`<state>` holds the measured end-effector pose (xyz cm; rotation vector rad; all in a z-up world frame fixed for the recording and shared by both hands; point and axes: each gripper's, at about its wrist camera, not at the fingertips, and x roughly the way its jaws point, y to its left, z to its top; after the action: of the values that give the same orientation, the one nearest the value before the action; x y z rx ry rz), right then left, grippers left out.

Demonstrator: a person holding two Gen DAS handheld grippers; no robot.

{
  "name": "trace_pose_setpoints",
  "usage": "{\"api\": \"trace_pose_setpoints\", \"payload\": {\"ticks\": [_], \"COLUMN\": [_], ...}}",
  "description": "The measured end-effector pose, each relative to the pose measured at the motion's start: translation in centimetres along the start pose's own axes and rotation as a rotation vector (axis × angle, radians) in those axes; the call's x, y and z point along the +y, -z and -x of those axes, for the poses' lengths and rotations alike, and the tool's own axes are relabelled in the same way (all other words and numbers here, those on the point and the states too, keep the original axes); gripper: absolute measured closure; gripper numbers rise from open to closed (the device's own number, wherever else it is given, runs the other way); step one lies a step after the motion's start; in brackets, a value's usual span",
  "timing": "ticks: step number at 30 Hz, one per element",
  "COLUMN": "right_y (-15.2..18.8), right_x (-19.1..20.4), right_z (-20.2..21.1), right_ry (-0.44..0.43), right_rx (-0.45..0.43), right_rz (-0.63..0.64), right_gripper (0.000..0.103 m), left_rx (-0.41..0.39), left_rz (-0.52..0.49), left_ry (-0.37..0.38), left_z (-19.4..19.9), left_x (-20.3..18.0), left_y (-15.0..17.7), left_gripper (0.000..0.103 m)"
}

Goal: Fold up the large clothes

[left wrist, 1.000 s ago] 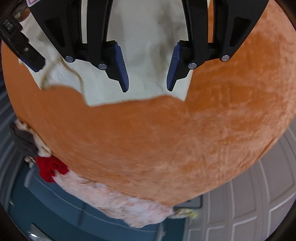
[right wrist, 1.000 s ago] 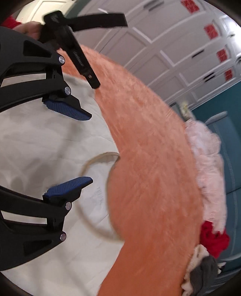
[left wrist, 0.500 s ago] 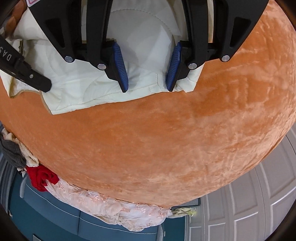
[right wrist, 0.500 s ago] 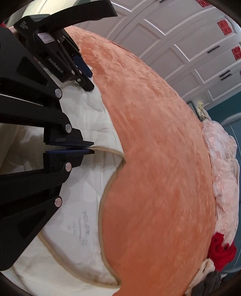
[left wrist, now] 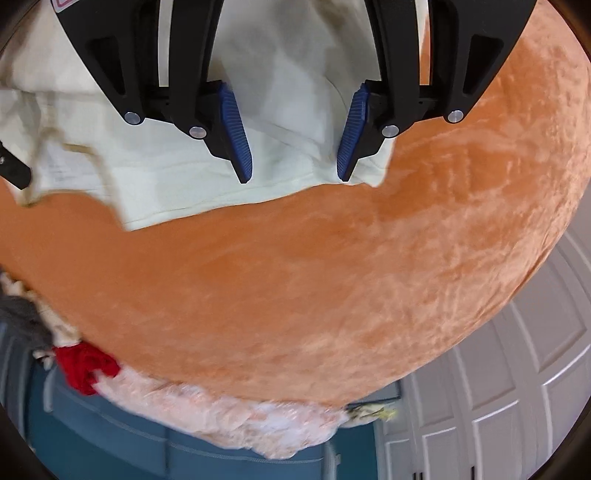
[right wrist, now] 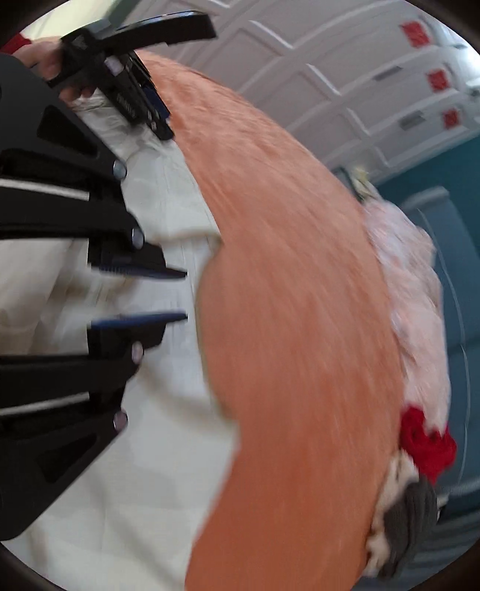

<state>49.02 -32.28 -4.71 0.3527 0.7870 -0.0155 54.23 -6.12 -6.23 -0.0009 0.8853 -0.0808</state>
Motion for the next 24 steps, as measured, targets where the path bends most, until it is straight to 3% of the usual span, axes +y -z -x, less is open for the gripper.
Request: {"api": "trace_pose_setpoints", "payload": {"ticks": [3, 6, 9, 10, 13, 14, 16, 18, 24], "right_y": [-0.2, -0.1, 0.1, 0.1, 0.3, 0.3, 0.4, 0.8, 1.5], "right_x": [-6.4, -11.9, -15.7, -16.6, -17.6, -17.5, -16.8, -15.6, -14.6], "right_z": [4.0, 5.2, 5.0, 4.7, 3.6, 3.0, 2.1, 0.8, 0.1], "right_ry": [0.092, 0.190, 0.178, 0.152, 0.113, 0.085, 0.070, 0.069, 0.134], "right_rx": [-0.055, -0.045, -0.021, -0.013, 0.015, 0.038, 0.077, 0.116, 0.099], "right_rz": [-0.071, -0.138, -0.236, -0.269, -0.294, -0.293, -0.264, -0.206, -0.125], "right_gripper": [0.070, 0.070, 0.071, 0.074, 0.095, 0.098, 0.098, 0.098, 0.103], "left_rx": [-0.014, -0.007, 0.054, 0.068, 0.115, 0.135, 0.160, 0.182, 0.102], "left_rz": [-0.046, -0.098, -0.130, -0.141, -0.211, -0.237, -0.277, -0.322, -0.328], "left_ry": [0.125, 0.250, 0.375, 0.384, 0.393, 0.391, 0.344, 0.245, 0.188], "left_z": [2.8, 4.0, 3.2, 2.8, 1.2, 0.5, -0.8, -2.8, -3.6], "left_x": [-3.5, -9.2, -15.5, -16.7, -22.0, -23.5, -25.3, -26.4, -25.9], "left_y": [-0.7, -1.4, -1.7, -1.7, -1.1, -0.7, 0.1, 0.9, 2.6], "left_gripper": [0.053, 0.037, 0.035, 0.035, 0.040, 0.044, 0.063, 0.071, 0.065]}}
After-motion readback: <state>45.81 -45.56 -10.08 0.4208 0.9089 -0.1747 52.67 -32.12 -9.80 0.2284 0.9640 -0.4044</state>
